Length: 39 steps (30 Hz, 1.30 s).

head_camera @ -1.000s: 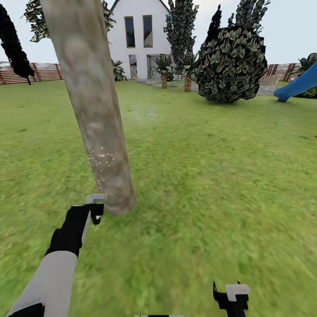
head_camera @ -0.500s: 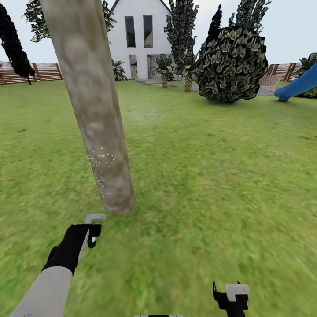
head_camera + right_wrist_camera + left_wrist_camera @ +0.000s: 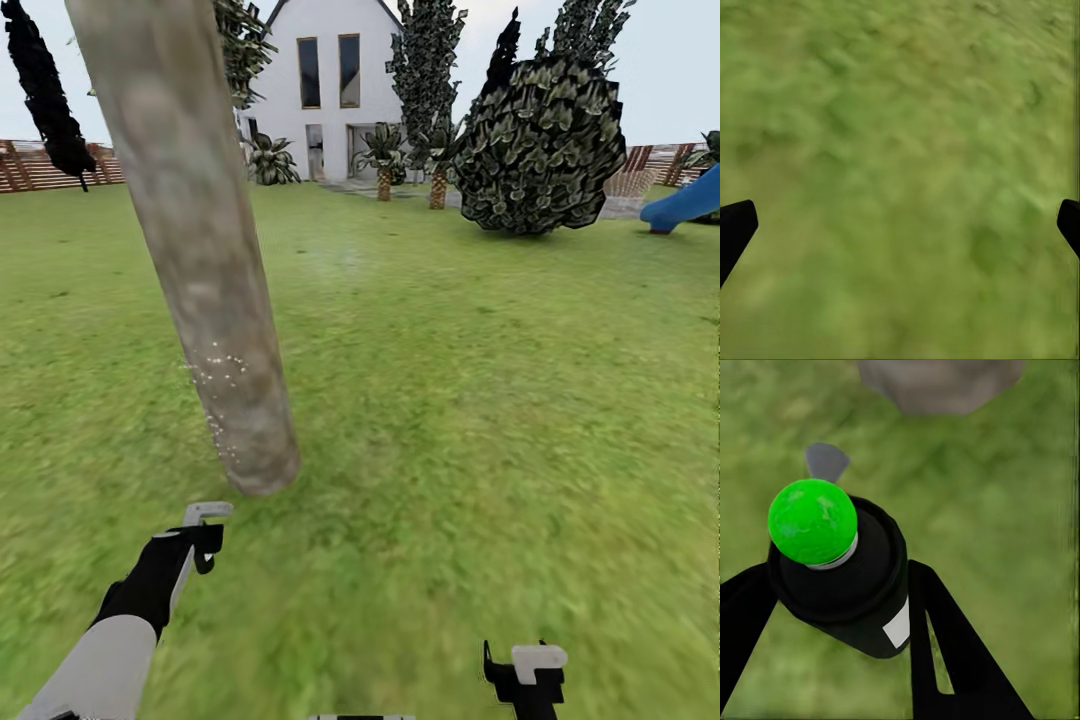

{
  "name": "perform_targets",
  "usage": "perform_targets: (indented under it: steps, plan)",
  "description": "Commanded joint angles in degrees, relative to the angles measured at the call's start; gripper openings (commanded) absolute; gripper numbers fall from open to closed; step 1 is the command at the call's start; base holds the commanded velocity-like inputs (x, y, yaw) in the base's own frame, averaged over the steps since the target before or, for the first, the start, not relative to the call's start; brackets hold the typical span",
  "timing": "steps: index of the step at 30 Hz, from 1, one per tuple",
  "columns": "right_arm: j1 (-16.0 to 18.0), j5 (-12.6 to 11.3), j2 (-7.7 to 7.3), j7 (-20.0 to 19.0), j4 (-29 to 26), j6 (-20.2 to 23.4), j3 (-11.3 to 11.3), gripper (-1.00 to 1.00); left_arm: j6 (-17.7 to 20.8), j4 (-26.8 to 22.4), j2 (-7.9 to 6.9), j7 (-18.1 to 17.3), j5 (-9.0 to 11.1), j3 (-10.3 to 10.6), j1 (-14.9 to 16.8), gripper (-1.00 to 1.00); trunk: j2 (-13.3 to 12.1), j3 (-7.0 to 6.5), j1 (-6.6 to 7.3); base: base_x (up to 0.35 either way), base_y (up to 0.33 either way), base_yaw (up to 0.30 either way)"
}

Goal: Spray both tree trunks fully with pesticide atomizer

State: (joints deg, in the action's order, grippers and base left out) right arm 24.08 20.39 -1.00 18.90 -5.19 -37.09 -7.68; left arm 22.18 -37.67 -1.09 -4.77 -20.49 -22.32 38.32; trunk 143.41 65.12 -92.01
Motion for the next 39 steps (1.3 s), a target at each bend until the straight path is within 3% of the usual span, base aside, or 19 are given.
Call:
perform_targets:
  steps: [1, 14, 39]
  plan:
    - [0.00, 0.00, 0.02, 0.00, 0.01, 0.00, 0.02, 1.00, -0.02, -0.03, 0.09, 0.01, 0.01, -0.19, 0.00, -1.00, 0.00, 0.00, 0.00, 0.089, -0.271, 0.000]
    - [0.00, 0.08, 0.12, -0.09, 0.01, 0.00, 0.03, 1.00, -0.03, -0.04, 0.21, 0.02, 0.01, 0.00, 0.00, -1.00, 0.00, 0.00, 0.00, 0.155, -0.228, 0.184]
    - [0.00, 0.08, 0.21, -0.09, 0.08, 0.00, 0.03, 1.00, -0.03, -0.04, 0.39, 0.02, 0.01, 0.34, 0.00, -1.00, 0.00, 0.00, 0.00, 0.114, -0.250, 0.085]
